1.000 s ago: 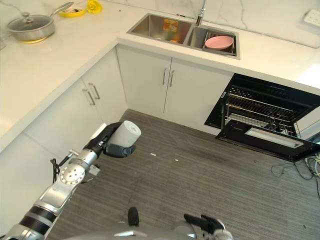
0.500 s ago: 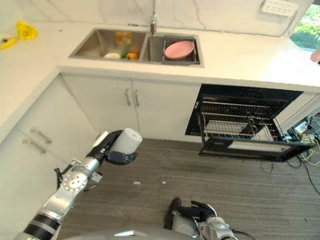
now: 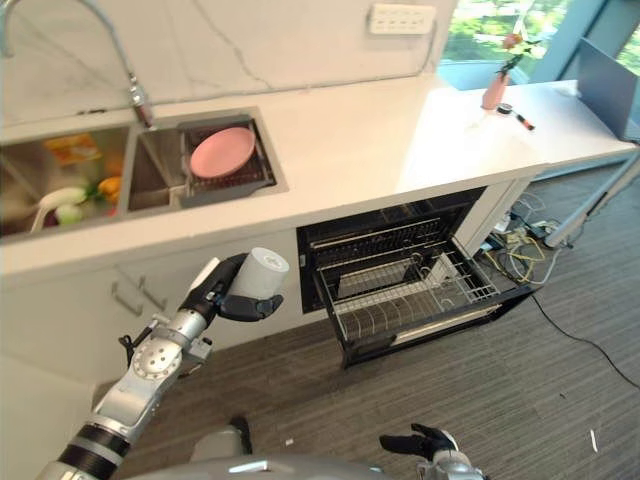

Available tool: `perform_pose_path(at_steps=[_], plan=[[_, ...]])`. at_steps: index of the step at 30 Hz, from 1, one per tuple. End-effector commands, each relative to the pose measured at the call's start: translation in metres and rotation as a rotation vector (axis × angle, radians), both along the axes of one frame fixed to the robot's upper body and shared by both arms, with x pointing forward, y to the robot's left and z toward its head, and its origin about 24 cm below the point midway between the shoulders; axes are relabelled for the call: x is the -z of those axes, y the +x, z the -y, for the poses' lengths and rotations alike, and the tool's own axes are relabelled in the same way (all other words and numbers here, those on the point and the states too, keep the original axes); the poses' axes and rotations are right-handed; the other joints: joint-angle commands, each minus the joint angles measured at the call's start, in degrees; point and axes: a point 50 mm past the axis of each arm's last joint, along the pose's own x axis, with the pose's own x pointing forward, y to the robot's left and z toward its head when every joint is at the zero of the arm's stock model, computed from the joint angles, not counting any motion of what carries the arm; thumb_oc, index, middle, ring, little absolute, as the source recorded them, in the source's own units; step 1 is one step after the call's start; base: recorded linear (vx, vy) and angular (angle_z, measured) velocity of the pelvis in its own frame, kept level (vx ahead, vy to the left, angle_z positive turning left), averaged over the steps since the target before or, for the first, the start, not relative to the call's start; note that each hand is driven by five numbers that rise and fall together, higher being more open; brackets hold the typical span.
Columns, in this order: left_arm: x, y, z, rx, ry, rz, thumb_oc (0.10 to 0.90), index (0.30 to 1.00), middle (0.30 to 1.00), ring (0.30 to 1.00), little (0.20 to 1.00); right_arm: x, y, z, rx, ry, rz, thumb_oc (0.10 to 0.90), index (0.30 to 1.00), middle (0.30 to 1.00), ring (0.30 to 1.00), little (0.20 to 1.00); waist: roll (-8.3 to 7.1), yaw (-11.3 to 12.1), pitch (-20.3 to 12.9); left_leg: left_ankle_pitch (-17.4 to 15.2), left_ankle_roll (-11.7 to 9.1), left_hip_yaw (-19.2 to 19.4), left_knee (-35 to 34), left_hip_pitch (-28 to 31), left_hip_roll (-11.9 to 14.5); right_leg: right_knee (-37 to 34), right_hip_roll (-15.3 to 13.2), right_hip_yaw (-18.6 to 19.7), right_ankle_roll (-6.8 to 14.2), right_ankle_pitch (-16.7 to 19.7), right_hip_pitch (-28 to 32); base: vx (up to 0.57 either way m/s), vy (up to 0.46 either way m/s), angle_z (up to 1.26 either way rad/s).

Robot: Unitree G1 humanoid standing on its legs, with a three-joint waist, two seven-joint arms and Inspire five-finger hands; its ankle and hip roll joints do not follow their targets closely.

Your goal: Place the dishes in the dishwasher.

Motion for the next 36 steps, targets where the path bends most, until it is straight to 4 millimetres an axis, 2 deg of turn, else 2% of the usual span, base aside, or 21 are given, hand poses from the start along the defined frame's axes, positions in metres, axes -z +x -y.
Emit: perform_pose_path(at_steps=[1, 7, 12, 15, 16, 17, 18, 19, 20, 21, 22, 23, 24, 25, 27, 28, 30, 31, 32, 34, 36], plan=[[-0.062, 0.019, 0.013, 0.058, -0.086, 0.322, 0.400, 0.300, 0.300, 0.300, 0.300, -0.003, -0.004, 0.015, 0.041, -0.030, 0.014, 0.800, 0.900, 0.900, 0.900, 0.900, 0.93, 1.57, -0.94, -0.72, -0.21, 0.20, -2.52, 11.85, -0.94, 4.24, -2.11, -1.40, 6.69, 2.96, -6.89, 0.18, 0.140, -1.07], [-0.062, 0.020, 0.015, 0.084, -0.094, 0.312, 0.400, 0.300, 0.300, 0.300, 0.300, -0.006, -0.015, 0.028, 0.202, -0.031, 0.037, 0.800, 0.900, 0.900, 0.900, 0.900, 1.79, -0.43, -2.69, -2.95, 0.80, 3.69, -9.78, 18.19, -1.80, 4.50, -3.34, -0.31, 7.76, 3.06, -6.30, 0.12, 0.189, -0.16], [-0.069, 0.025, 0.019, 0.107, -0.113, 0.334, 0.400, 0.300, 0.300, 0.300, 0.300, -0.016, -0.010, 0.052, 0.304, -0.081, 0.114, 0.800, 0.900, 0.900, 0.900, 0.900, 1.84, -1.89, -3.85, -4.32, 2.37, 6.96, -12.80, 20.81, -3.22, 3.83, -4.37, 2.95, 9.39, 4.39, -7.64, 0.03, 0.151, -0.28], [-0.075, 0.030, 0.024, 0.121, -0.132, 0.360, 0.400, 0.300, 0.300, 0.300, 0.300, -0.042, 0.025, 0.079, 0.267, -0.171, 0.297, 0.800, 0.900, 0.900, 0.900, 0.900, 1.89, -3.41, -4.28, -5.60, 3.39, 9.82, -13.36, 21.93, -4.01, 3.61, -5.04, 5.87, 10.57, 5.46, -9.09, 0.00, 0.115, -0.58], [-0.075, 0.030, 0.024, 0.121, -0.132, 0.360, 0.400, 0.300, 0.300, 0.300, 0.300, -0.042, 0.025, 0.079, 0.267, -0.171, 0.297, 0.800, 0.900, 0.900, 0.900, 0.900, 1.89, -3.41, -4.28, -5.60, 3.39, 9.82, -13.36, 21.93, -4.01, 3.61, -5.04, 5.87, 10.57, 5.46, -9.09, -0.02, 0.089, -0.71], [-0.077, 0.031, 0.025, 0.119, -0.141, 0.374, 0.400, 0.300, 0.300, 0.300, 0.300, -0.070, 0.055, 0.090, 0.216, -0.234, 0.473, 0.800, 0.900, 0.900, 0.900, 0.900, 2.07, -4.46, -4.16, -6.12, 3.86, 11.71, -13.68, 22.40, -4.34, 3.53, -5.35, 7.54, 11.21, 6.42, -10.34, -0.05, 0.083, -0.77], [-0.078, 0.032, 0.025, 0.115, -0.144, 0.383, 0.400, 0.300, 0.300, 0.300, 0.300, -0.091, 0.074, 0.095, 0.162, -0.277, 0.585, 0.800, 0.900, 0.900, 0.900, 0.900, 2.30, -4.86, -3.76, -6.44, 4.21, 12.88, -13.79, 22.64, -4.37, 4.19, -5.63, 8.17, 11.78, 6.84, -11.61, -0.05, 0.083, -1.08], [-0.078, 0.032, 0.025, 0.115, -0.144, 0.383, 0.400, 0.300, 0.300, 0.300, 0.300, -0.091, 0.074, 0.095, 0.163, -0.277, 0.585, 0.800, 0.900, 0.900, 0.900, 0.900, 2.30, -4.74, -3.84, -6.41, 4.21, 12.98, -13.80, 22.57, -4.38, 4.21, -5.62, 8.27, 11.77, 6.88, -11.74, -0.15, 0.009, -0.93], [-0.083, 0.034, 0.023, 0.109, -0.147, 0.402, 0.400, 0.300, 0.300, 0.300, 0.300, -0.126, 0.106, 0.095, 0.090, -0.347, 0.763, 0.800, 0.900, 0.900, 0.900, 0.900, 2.74, -4.94, -2.41, -7.00, 4.53, 16.22, -13.49, 22.48, -3.64, 7.74, -7.25, 5.04, 12.83, 8.66, -15.31, -0.21, -0.035, -1.04], [-0.087, 0.035, 0.020, 0.105, -0.143, 0.416, 0.400, 0.300, 0.300, 0.300, 0.300, -0.144, 0.121, 0.092, 0.074, -0.367, 0.856, 0.800, 0.900, 0.900, 0.900, 0.900, 3.28, -3.43, -2.04, -6.84, 4.41, 18.76, -13.29, 21.93, -2.86, 9.93, -9.33, -1.74, 12.86, 8.79, -16.79, -0.23, -0.041, -1.06], [-0.088, 0.035, 0.020, 0.105, -0.143, 0.417, 0.400, 0.300, 0.300, 0.300, 0.300, -0.144, 0.122, 0.092, 0.075, -0.368, 0.857, 0.800, 0.900, 0.900, 0.900, 0.900, 3.17, -3.44, -2.15, -6.58, 4.43, 18.75, -13.17, 21.49, -2.90, 10.13, -9.41, -1.75, 12.72, 8.91, -17.25, -0.23, -0.028, -1.99], [-0.090, 0.035, 0.017, 0.094, -0.154, 0.421, 0.400, 0.300, 0.300, 0.300, 0.300, -0.169, 0.144, 0.079, 0.009, -0.381, 0.988, 0.800, 0.900, 0.900, 0.900, 0.900, 3.75, -2.44, -1.96, -6.23, 4.65, 20.82, -12.85, 20.35, -2.20, 14.22, -13.13, -11.24, 12.17, 8.16, -17.00, -0.13, -0.011, -1.60], [-0.090, 0.035, 0.017, 0.094, -0.154, 0.421, 0.400, 0.300, 0.300, 0.300, 0.300, -0.169, 0.144, 0.079, 0.009, -0.381, 0.988, 0.800, 0.900, 0.900, 0.900, 0.900, 3.75, -2.44, -1.96, -6.23, 4.65, 20.82, -12.85, 20.35, -2.20, 14.22, -13.13, -11.24, 12.17, 8.16, -17.00, -0.14, -0.048, -1.47], [-0.091, 0.037, 0.016, 0.090, -0.161, 0.422, 0.400, 0.300, 0.300, 0.300, 0.300, -0.183, 0.151, 0.071, -0.026, -0.366, 1.063, 0.800, 0.900, 0.900, 0.900, 0.900, 3.53, -3.02, -2.07, -5.94, 4.80, 21.14, -12.79, 19.82, -2.19, 15.50, -13.80, -9.63, 12.28, 7.82, -16.86, 0.00, -0.094, -0.23], [-0.090, 0.042, 0.017, 0.066, -0.196, 0.416, 0.400, 0.300, 0.300, 0.300, 0.300, -0.206, 0.156, 0.059, -0.048, -0.337, 1.195, 0.800, 0.900, 0.900, 0.900, 0.900, 2.95, -4.53, -2.53, -5.70, 4.87, 20.39, -12.85, 19.75, -2.30, 15.31, -12.26, -0.21, 12.71, 7.48, -16.84, 0.03, -0.181, -0.04], [-0.091, 0.042, 0.017, 0.054, -0.214, 0.429, 0.400, 0.300, 0.300, 0.300, 0.300, -0.239, 0.167, 0.038, -0.103, -0.280, 1.379, 0.800, 0.900, 0.900, 0.900, 0.900, 2.35, -3.79, -3.46, -5.75, 4.47, 20.89, -12.22, 19.81, -2.14, 11.29, -12.67, 0.88, 13.05, 7.42, -14.05, 0.01, -0.260, 0.26], [-0.090, 0.041, 0.016, 0.052, -0.215, 0.426, 0.400, 0.300, 0.300, 0.300, 0.300, -0.261, 0.176, 0.016, -0.156, -0.189, 1.506, 0.800, 0.900, 0.900, 0.900, 0.900, 1.79, -2.61, -4.48, -5.06, 3.64, 21.44, -12.08, 19.17, -1.63, 6.50, -13.10, -2.10, 13.53, 7.97, -12.12, 0.00, -0.251, -0.07], [-0.090, 0.041, 0.016, 0.052, -0.214, 0.426, 0.400, 0.300, 0.300, 0.300, 0.300, -0.261, 0.176, 0.016, -0.156, -0.188, 1.506, 0.800, 0.900, 0.900, 0.900, 0.900, 1.77, -2.73, -4.49, -5.02, 3.58, 21.34, -12.07, 19.15, -1.58, 6.13, -13.02, -2.26, 13.50, 8.14, -11.90, 0.04, -0.291, -0.12], [-0.090, 0.043, 0.018, 0.032, -0.257, 0.429, 0.400, 0.300, 0.300, 0.300, 0.300, -0.280, 0.178, -0.011, -0.205, -0.018, 1.627, 0.800, 0.900, 0.900, 0.900, 0.900, 1.76, -2.15, -5.23, -3.49, 2.36, 21.46, -12.64, 18.85, -0.28, 2.13, -12.06, -3.51, 13.46, 8.33, -10.27, 0.05, -0.249, 0.22], [-0.089, 0.044, 0.020, 0.030, -0.272, 0.423, 0.400, 0.300, 0.300, 0.300, 0.300, -0.282, 0.178, -0.020, -0.208, 0.058, 1.652, 0.800, 0.900, 0.900, 0.900, 0.900, 1.82, -2.00, -5.54, -2.84, 1.91, 21.54, -13.01, 18.85, 0.13, 1.00, -11.76, -4.36, 13.39, 8.18, -9.36, 0.03, -0.181, 0.21], [-0.087, 0.045, 0.026, 0.038, -0.287, 0.413, 0.400, 0.300, 0.300, 0.300, 0.300, -0.285, 0.178, -0.041, -0.212, 0.247, 1.678, 0.800, 0.900, 0.900, 0.900, 0.900, 1.97, -1.78, -5.74, -1.46, 1.32, 20.99, -14.15, 18.94, 0.57, 0.76, -11.02, -5.20, 12.95, 7.61, -8.78, 0.02, -0.127, 0.19]])
